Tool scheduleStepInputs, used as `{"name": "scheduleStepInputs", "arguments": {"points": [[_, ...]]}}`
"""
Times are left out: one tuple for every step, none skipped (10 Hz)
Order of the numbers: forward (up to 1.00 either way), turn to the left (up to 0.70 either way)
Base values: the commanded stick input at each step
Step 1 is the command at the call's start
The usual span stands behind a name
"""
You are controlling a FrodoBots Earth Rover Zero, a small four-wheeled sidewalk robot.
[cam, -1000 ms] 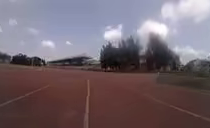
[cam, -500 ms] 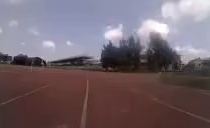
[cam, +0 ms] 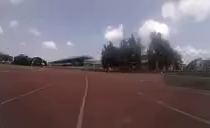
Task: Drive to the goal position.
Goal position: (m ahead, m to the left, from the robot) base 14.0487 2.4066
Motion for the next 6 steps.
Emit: {"name": "scheduleStepInputs", "arguments": {"points": [[0.7,0.0],[0.7,0.0],[0.7,0.0],[0.7,0.0],[0.7,0.0],[0.7,0.0]]}}
